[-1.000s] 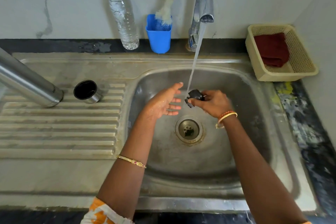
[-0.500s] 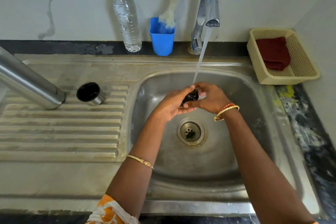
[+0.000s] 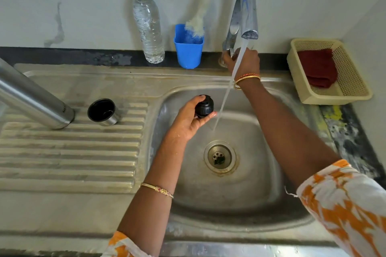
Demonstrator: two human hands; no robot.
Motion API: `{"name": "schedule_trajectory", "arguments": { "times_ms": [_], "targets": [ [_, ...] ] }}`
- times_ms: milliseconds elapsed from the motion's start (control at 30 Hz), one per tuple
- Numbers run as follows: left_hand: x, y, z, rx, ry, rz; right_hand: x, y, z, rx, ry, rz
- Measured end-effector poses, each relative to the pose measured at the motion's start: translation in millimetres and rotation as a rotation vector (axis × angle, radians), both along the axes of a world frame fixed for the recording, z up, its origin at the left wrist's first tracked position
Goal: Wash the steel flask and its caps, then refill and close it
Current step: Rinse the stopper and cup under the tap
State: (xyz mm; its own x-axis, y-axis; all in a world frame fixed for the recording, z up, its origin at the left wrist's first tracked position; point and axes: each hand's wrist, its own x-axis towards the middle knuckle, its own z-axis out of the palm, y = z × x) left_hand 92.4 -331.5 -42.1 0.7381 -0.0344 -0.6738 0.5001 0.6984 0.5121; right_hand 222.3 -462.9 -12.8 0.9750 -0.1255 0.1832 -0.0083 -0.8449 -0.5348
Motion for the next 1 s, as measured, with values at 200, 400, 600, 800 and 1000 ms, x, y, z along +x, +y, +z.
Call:
{"name": "schedule_trajectory", "arguments": {
  "times_ms": [200, 400, 600, 800, 1000],
  "targets": [
    [2.1, -2.5, 0.9, -0.049, -0.01, 0.022, 1.0, -2.0, 1.8, 0.183, 0.092, -0.021],
    [-7.4, -2.8, 5.3, 0.037, -0.006, -0.075, -68.4, -29.2, -4.5, 0.472, 0.334, 0.07],
    [-47.5, 8.0, 11.7, 0.314, -0.06, -0.407, -160.5, -12.2, 3.7, 0.238, 0.47, 0.577],
    [-85.1, 35.2, 18.4, 0.422, -0.087, -0.45, -187.4, -3.5, 12.6, 0.593, 0.559, 0.484],
    [-112.9, 75.1, 22.0, 0.798, -0.179, -0.36, -215.4, 22.1, -14.4, -0.014, 0.415, 0.034]
  ]
}}
